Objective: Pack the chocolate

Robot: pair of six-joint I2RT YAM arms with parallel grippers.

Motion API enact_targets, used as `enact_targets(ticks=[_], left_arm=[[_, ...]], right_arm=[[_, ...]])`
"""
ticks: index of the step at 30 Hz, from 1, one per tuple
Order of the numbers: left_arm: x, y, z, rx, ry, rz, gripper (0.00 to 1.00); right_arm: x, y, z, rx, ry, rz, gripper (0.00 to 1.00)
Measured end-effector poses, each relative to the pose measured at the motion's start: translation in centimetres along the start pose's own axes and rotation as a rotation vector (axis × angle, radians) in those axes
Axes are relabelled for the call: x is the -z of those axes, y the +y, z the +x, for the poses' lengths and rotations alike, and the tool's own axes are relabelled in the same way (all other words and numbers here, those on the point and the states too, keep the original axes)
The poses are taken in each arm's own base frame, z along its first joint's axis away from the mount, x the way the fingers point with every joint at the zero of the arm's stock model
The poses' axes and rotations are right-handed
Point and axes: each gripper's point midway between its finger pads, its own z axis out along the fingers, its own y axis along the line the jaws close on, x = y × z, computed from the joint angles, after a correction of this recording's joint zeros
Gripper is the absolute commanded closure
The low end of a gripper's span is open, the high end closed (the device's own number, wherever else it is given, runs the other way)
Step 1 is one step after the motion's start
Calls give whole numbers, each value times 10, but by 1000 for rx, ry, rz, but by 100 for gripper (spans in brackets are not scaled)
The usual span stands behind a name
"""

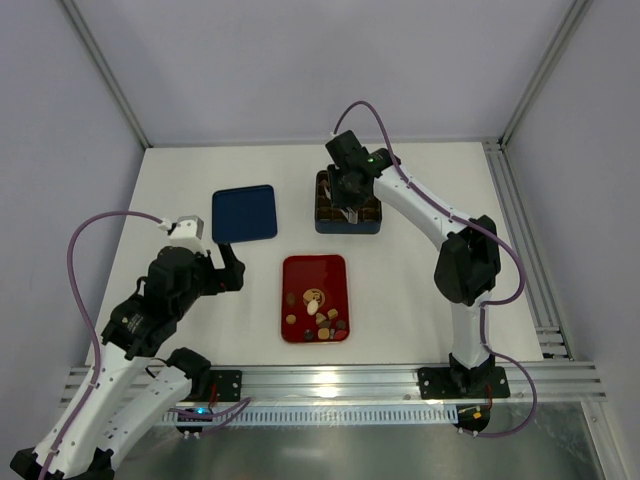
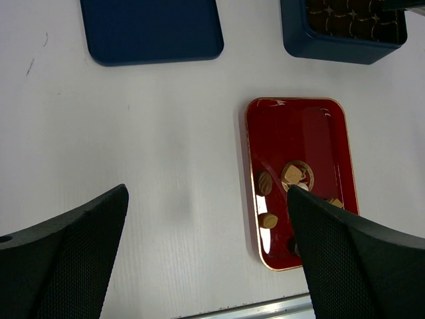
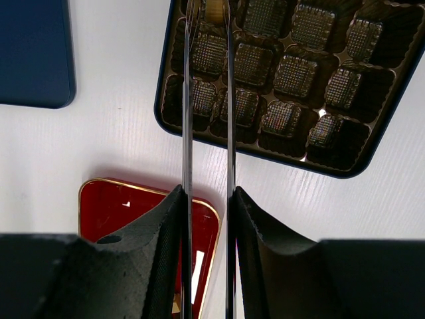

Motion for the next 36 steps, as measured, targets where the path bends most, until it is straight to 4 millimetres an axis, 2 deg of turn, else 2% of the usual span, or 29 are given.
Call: enact_targets(ticks=[13,16,22,25,29,33,36], left_arm=[[0,0,0,0,1,0,0],[0,0,0,-1,2,0,0],[0,0,0,0,2,-1,0],[0,0,0,0,2,-1,0],[0,0,0,0,2,-1,0],[0,0,0,0,2,0,0],[0,0,0,0,2,0,0]], right_arm=[[4,1,-1,-1,-2,-5,63],[15,1,-1,-2,-15,-17,63],[65,4,12,14,-67,-58,63],[95,13,33,45,-91,-93,63],[126,33,75,109,-94,-152,63],[144,46,128,172,-44,-198,63],[151,44,160,190,-5,-201,63]])
